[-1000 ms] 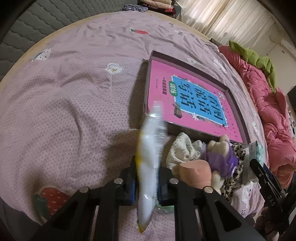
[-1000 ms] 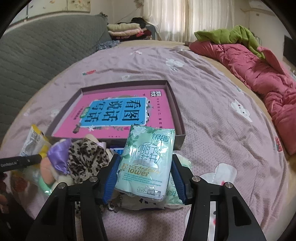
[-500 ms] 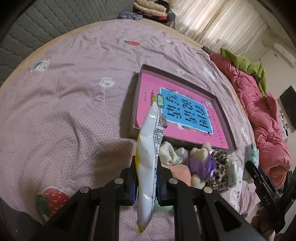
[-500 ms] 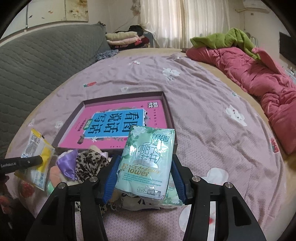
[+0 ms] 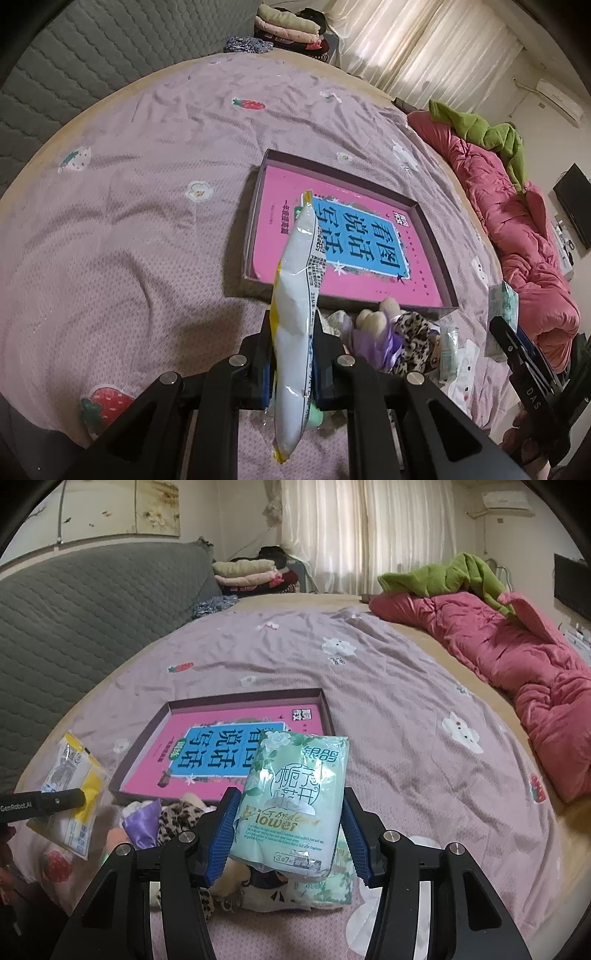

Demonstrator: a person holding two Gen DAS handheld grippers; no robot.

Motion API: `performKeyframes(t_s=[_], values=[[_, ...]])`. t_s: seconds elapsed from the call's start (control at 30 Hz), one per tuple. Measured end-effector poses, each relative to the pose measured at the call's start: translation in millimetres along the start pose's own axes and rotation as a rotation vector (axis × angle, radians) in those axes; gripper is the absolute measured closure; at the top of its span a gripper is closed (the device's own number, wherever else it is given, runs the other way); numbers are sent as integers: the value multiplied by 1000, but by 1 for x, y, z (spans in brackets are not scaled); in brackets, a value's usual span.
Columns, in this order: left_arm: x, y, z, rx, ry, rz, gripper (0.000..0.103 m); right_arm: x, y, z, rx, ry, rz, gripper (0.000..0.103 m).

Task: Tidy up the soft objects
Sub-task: 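Carry the wipes pack with left gripper while right carries tissue pack toward the pink box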

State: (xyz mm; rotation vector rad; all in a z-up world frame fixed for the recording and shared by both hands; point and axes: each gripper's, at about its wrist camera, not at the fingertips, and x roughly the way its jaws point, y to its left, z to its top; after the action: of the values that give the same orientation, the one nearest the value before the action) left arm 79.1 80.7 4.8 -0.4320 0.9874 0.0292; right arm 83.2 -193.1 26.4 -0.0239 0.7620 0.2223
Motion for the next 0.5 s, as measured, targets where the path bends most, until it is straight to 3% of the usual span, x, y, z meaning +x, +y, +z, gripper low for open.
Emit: performKeyframes(t_s=[0.5], values=[[17,-27,32,51,-25,25,88,19,5,30,-50,-45,21,47]])
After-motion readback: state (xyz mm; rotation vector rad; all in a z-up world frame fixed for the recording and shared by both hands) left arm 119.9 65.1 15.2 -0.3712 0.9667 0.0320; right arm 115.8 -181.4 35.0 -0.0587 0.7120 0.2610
